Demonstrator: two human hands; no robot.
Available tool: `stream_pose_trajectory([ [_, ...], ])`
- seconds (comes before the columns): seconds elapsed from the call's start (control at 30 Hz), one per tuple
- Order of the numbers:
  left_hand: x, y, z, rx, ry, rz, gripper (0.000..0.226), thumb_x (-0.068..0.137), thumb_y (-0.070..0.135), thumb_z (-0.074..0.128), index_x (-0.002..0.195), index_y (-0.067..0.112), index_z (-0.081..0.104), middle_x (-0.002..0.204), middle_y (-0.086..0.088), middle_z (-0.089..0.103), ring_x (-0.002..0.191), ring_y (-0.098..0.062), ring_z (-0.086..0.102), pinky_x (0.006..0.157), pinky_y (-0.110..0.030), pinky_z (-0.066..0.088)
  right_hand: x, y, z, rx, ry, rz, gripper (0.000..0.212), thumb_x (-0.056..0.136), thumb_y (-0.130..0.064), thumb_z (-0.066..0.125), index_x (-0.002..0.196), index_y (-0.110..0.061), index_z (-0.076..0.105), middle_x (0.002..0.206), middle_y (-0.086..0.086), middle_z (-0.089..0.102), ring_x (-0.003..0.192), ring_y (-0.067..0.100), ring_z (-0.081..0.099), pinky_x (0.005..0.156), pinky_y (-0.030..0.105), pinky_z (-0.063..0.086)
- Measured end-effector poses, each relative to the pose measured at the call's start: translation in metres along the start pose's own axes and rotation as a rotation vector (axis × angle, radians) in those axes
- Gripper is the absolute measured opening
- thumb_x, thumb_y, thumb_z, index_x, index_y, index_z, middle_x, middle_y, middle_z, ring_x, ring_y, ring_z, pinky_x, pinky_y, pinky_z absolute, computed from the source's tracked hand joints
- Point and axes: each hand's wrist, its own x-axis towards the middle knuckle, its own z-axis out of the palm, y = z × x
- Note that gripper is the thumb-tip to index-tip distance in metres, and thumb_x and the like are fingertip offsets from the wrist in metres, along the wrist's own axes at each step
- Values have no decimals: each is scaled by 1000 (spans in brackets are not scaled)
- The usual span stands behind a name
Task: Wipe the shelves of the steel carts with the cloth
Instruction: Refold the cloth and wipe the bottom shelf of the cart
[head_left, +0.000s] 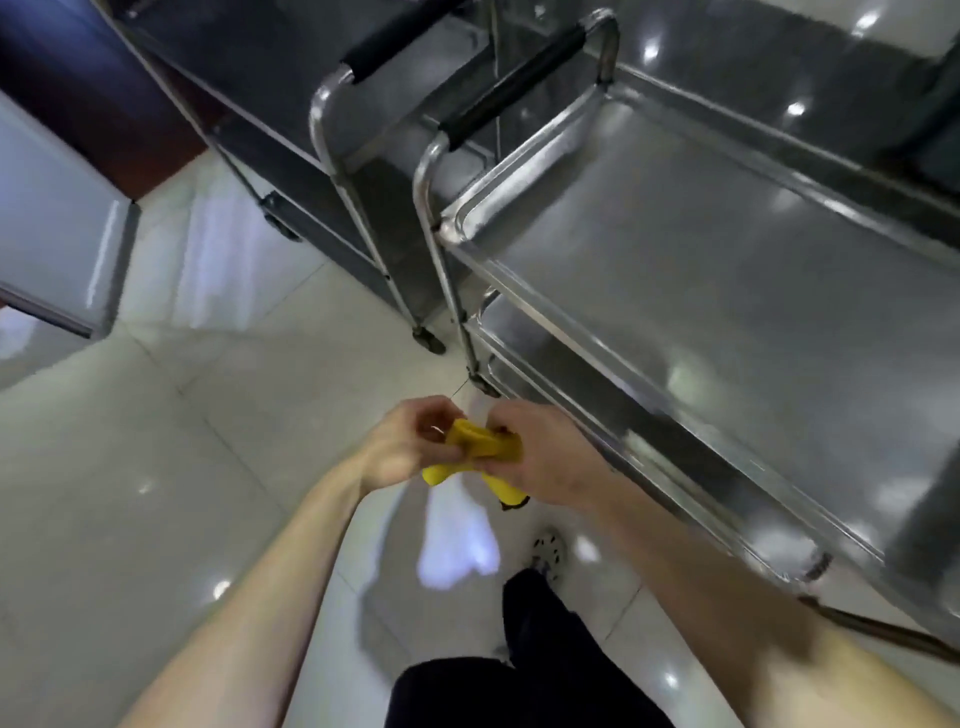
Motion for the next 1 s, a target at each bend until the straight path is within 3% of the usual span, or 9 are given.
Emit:
stream_pose_trajectory([
  [0.1, 39, -17, -13, 40, -97, -22, 47, 75, 0, 89, 114, 22, 74, 102, 3, 81, 91, -15, 76, 80, -30, 64, 12, 12, 13, -67, 107, -54, 32, 81, -37, 90, 84, -26, 60, 84, -15, 51, 79, 4, 44, 76, 21, 39],
  [0.23, 81, -43, -14, 208, -118, 31, 54, 74, 5, 90, 117, 33, 72, 110, 14, 77, 104, -3, 71, 83, -24, 58, 21, 20, 20, -101, 229, -36, 26, 81, -27, 90, 86, -20, 66, 80, -13, 51, 75, 14, 51, 82, 30, 39],
  [0.4, 117, -76, -25, 280, -184, 92, 61, 75, 12, 96, 115, 46, 65, 116, 15, 72, 110, -5, 66, 92, -30, 55, 29, 10, 36, -129, 389, 140, 21, 88, -30, 87, 96, -20, 71, 83, -8, 62, 74, 20, 57, 75, 35, 45],
  [0.5, 139, -96, -32, 330, -192, 133, 77, 72, 11, 99, 135, 39, 64, 118, 3, 64, 106, -15, 62, 93, -32, 54, 34, 2, 49, -7, 458, 242, 29, 91, -31, 84, 90, -35, 55, 82, -11, 52, 72, 16, 46, 64, 31, 37],
  [0.6, 164, -122, -41, 395, -148, 169, 90, 69, 11, 99, 147, 34, 60, 117, -3, 53, 104, -18, 56, 91, -31, 49, 47, -3, 71, 55, 480, 384, 31, 89, -44, 79, 90, -44, 48, 84, -16, 54, 76, 12, 50, 67, 32, 43],
  [0.7, 188, -157, -49, 412, -125, 159, 72, 73, 10, 97, 138, 28, 69, 127, -8, 52, 118, -22, 55, 105, -32, 45, 59, 6, 102, 184, 549, 509, 33, 85, -48, 83, 82, -31, 56, 78, -15, 59, 75, 10, 55, 65, 23, 42],
  [0.8, 219, -194, -51, 316, -68, 79, 40, 85, 15, 90, 120, 22, 74, 132, -5, 60, 124, -22, 58, 106, -30, 42, 72, 34, 133, 290, 580, 590, 37, 86, -54, 83, 79, -28, 57, 73, -8, 60, 72, 14, 57, 64, 28, 43],
  [0.9, 259, -218, -42, 215, -52, -58, 44, 82, 43, 79, 118, 19, 71, 110, 0, 68, 103, -21, 62, 86, -34, 48, 84, 83, 166, 310, 585, 761, 40, 93, -59, 77, 88, -24, 56, 70, -5, 60, 67, 14, 56, 60, 32, 42],
  [1.0, 301, -241, -23, 185, -9, -92, 34, 90, 37, 75, 110, 14, 62, 92, -3, 65, 91, -29, 62, 71, -36, 45, 94, 136, 204, 292, 529, 914, 45, 99, -59, 68, 98, -15, 60, 77, 2, 67, 76, 25, 64, 65, 41, 47],
])
